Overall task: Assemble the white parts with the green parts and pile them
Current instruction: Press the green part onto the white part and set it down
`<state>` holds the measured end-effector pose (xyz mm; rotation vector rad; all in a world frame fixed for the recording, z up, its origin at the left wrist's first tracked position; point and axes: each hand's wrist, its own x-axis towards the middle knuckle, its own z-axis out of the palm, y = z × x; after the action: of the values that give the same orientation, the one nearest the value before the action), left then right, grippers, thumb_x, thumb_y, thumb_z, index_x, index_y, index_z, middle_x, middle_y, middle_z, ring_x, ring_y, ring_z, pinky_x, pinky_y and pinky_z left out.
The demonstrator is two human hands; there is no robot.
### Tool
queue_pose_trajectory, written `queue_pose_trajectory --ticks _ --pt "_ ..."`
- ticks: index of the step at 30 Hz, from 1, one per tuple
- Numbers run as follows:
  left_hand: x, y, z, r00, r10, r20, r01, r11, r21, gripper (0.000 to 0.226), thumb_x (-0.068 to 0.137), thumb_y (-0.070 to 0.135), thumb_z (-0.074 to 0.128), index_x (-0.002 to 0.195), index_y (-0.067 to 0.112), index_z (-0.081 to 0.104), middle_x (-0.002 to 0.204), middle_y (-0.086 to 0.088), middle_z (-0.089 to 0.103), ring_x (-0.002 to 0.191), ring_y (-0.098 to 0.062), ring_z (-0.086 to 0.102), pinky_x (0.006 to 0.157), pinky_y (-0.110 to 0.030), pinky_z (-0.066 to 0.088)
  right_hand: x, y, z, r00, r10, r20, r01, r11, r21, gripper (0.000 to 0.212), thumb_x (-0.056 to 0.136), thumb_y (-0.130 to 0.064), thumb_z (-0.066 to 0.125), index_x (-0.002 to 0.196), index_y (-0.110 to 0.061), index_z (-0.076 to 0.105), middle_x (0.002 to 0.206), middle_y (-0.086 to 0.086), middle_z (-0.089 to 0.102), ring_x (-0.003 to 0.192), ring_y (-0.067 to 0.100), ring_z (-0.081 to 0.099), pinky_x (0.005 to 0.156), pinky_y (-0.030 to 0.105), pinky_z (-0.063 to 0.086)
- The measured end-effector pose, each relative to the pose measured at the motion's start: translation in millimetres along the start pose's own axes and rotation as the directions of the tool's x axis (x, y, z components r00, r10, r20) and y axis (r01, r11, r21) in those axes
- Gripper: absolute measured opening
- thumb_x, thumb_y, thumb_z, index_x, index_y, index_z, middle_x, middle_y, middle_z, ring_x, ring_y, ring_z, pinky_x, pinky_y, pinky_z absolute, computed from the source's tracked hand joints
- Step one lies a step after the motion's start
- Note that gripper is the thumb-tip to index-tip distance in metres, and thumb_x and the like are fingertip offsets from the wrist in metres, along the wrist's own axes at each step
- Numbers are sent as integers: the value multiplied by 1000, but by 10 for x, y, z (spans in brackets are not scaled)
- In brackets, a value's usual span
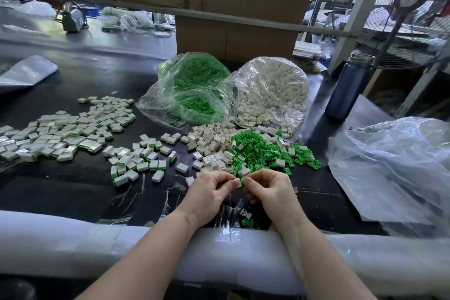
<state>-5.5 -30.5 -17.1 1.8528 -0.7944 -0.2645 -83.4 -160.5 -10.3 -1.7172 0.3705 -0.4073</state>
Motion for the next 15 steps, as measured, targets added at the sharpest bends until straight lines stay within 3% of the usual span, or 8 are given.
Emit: queue_pose_trajectory --ticks 4,9,13,15 --pt "-2 -6 4 999 -33 20 33 999 4 10 89 19 61 90 17 70 76 11 64 77 -6 61 76 -17 48 -1 -3 6 1000 15 26 -13 999 -46 14 85 -1 63 72 -7 65 57 2 61 48 5 54 50 18 48" --pt "-12 -3 -2 999 -29 45 27 999 43 11 89 18 60 89 15 71 73 12 62 71 0 57 69 -9 44 3 -7 7 999 26 47 -21 994 -107 18 85 -2 64 69 -9 64 56 2 60 48 6 53 51 19 48" --pt "-16 13 2 999 15 52 -20 995 96 14 89 15 60 88 7 71 75 2 62 75 -11 56 74 -23 43 8 -2 12 999 28 42 -23 993 -119 21 84 1 63 66 -10 63 51 0 57 44 5 50 47 17 44" --pt "-22 20 0 998 18 58 -23 995 94 14 89 15 60 88 7 71 74 4 61 75 -11 56 75 -24 44 5 -4 6 999 20 49 -14 991 -131 20 83 0 63 66 -10 63 52 1 58 44 6 51 48 18 45"
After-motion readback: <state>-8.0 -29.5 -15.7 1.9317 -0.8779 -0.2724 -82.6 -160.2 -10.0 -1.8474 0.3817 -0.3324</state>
